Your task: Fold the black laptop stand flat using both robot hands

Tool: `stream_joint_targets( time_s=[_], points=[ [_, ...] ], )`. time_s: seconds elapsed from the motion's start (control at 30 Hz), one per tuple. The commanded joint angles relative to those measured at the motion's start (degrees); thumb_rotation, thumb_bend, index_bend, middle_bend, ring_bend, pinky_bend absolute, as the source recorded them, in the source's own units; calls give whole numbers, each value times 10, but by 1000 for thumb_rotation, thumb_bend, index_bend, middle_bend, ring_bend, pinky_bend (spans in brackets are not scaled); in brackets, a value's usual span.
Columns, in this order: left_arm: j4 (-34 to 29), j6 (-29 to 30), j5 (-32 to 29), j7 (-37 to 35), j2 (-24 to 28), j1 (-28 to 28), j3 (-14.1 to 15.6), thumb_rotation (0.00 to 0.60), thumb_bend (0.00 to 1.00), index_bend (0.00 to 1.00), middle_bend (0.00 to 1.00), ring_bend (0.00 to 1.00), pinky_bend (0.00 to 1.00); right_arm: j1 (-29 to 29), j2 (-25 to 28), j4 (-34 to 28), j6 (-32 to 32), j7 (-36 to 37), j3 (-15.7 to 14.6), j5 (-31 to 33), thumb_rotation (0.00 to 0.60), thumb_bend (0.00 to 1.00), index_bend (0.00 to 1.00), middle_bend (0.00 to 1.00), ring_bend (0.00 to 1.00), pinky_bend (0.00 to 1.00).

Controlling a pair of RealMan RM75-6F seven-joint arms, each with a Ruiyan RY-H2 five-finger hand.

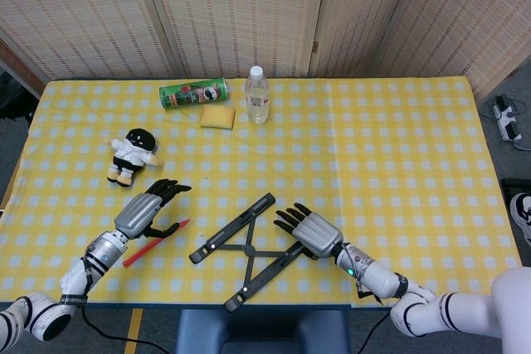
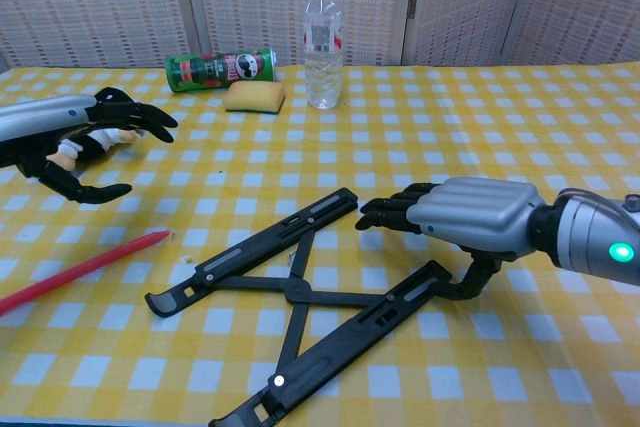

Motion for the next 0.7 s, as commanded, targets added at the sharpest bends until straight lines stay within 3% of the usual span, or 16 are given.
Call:
stream_joint_targets(
  time_s=[0.03, 0.17, 0.4, 0.7],
  points=[
    [1, 0, 1, -2, 0, 1, 0, 600, 427, 166, 191, 84, 0, -6, -2, 1, 9, -2, -2, -9, 589, 300, 0, 0, 0, 0],
    [4, -1, 2, -6, -1, 2, 1, 600, 428, 166, 191, 85, 0, -16, 0, -3, 26, -3, -5, -23, 589, 237, 0, 0, 0, 0],
    [8, -3, 6, -10, -4, 2, 1, 600, 428, 165, 191, 86, 0, -27, 4, -7, 45, -5, -5, -41, 587, 234, 0, 0, 0, 0],
    [8, -3, 6, -11, -4, 3, 0, 600, 428, 162, 191, 86, 0, -18, -38, 39, 40, -27, 14, -49, 588, 232, 0, 0, 0, 0]
  ],
)
